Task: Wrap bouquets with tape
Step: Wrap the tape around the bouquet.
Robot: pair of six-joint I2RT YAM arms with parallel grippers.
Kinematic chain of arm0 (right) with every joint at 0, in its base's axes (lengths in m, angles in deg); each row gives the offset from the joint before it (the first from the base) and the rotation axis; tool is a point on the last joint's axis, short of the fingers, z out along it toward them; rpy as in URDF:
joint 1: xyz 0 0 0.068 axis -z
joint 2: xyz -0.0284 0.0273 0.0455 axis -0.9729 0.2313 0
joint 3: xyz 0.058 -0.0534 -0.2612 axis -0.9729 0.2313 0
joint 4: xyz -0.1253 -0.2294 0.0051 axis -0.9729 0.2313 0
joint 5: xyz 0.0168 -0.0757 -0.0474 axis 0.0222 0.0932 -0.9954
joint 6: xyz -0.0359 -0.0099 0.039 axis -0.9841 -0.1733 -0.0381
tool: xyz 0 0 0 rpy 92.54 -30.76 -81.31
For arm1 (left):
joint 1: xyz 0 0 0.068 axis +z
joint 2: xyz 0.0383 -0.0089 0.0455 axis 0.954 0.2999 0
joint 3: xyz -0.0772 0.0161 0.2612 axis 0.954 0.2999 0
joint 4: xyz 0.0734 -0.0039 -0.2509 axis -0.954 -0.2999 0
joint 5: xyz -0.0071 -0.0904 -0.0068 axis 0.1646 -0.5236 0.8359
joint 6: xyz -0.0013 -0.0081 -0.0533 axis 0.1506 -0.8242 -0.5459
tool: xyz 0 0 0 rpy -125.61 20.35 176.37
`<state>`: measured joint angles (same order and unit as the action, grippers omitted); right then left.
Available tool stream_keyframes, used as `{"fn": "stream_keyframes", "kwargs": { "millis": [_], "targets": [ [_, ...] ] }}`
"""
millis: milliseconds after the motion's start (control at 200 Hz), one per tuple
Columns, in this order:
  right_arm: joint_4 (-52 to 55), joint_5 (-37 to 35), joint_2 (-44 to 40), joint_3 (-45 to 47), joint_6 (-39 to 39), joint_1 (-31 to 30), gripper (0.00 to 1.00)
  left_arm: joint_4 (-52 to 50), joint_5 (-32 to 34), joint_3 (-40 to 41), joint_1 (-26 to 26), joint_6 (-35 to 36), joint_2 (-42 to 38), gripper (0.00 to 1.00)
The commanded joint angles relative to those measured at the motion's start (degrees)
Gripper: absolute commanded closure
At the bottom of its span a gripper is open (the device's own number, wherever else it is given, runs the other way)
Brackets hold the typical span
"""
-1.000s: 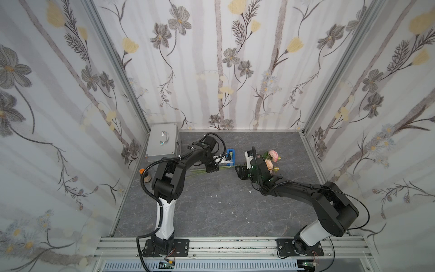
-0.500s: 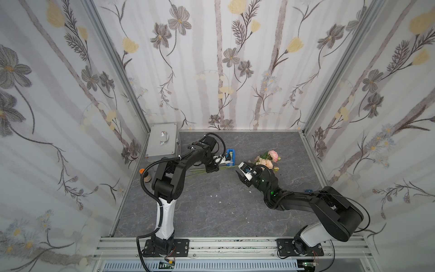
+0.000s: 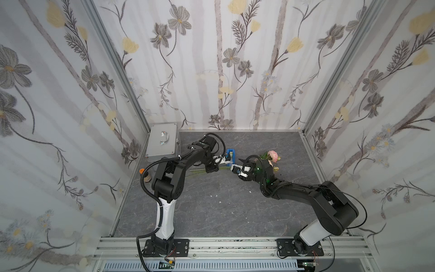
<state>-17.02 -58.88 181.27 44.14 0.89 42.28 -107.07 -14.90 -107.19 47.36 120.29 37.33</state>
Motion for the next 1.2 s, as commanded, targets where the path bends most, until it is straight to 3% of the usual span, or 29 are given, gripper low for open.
{"fn": "stream_keyframes", "kwargs": {
  "millis": [0, 320, 360, 475, 520, 744, 1194],
  "targets": [
    [-0.2, 7.1, -0.5, 0.6, -2.4, 1.6, 0.32, -1.8, -1.1, -0.2, 0.0, 1.5, -0.2, 1.00],
    [-2.5, 15.7, 3.6, -1.2, -1.1, 4.1, 0.22, -1.8, -1.2, -0.3, 0.1, 1.5, -0.2, 1.00],
    [1.2, 16.5, 4.0, -2.6, -2.9, 4.1, 0.01, -1.8, -1.2, -0.3, 0.0, 1.5, -0.2, 1.00],
    [4.9, 17.5, 5.4, -5.6, -5.7, 4.1, 0.00, -1.4, -1.2, -0.3, 0.2, 1.4, -0.4, 1.00],
    [4.8, 18.0, 6.1, -6.1, -5.8, 4.2, 0.03, -1.3, -1.1, -0.3, 0.3, 1.1, -0.3, 1.00],
    [14.7, 18.8, 9.8, -12.2, -11.7, 4.3, 0.34, -1.1, -1.2, -0.6, 0.5, 0.9, 0.1, 1.00],
    [19.7, 20.0, 14.4, -17.1, -15.0, 4.5, 0.39, -1.6, -1.8, -1.1, 0.7, 0.6, 0.4, 1.00]
  ]
}}
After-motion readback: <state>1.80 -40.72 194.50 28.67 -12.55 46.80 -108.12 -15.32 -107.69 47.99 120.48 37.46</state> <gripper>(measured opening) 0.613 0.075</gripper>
